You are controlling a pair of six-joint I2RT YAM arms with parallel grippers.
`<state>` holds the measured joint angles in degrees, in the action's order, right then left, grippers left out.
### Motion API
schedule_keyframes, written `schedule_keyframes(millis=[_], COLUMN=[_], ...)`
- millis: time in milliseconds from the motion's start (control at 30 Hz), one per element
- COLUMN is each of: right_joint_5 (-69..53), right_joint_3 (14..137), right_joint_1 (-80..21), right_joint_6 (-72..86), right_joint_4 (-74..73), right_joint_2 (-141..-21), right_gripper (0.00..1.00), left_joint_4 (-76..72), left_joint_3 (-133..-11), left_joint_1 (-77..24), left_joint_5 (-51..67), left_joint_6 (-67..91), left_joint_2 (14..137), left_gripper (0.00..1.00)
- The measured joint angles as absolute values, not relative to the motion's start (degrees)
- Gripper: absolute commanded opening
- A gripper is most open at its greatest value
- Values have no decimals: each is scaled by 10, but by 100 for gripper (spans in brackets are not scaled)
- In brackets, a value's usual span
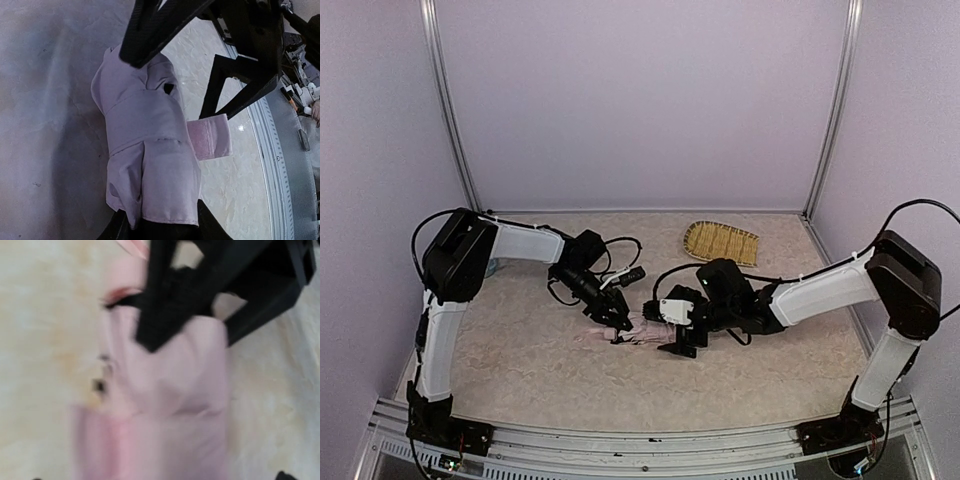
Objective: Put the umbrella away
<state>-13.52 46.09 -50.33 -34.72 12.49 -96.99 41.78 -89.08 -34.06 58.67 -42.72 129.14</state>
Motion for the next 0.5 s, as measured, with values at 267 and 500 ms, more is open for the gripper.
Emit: schedule_keyframes(millis=[267,500], right_joint_5=[-188,-350], right_joint_3=[564,637], right_joint_1=[-491,-440], right_joint_6=[-331,-265], right_joint_4=[92,20], right_joint_2=[-1057,-1122], right_gripper=[51,43], left_joint_4=[515,561], left_joint_3=[-934,-946], left_joint_1=[-338,-334], left_joint_5=[627,639], left_joint_6=[-467,-503], left_joint_2=[1333,1354], left_gripper=[40,99])
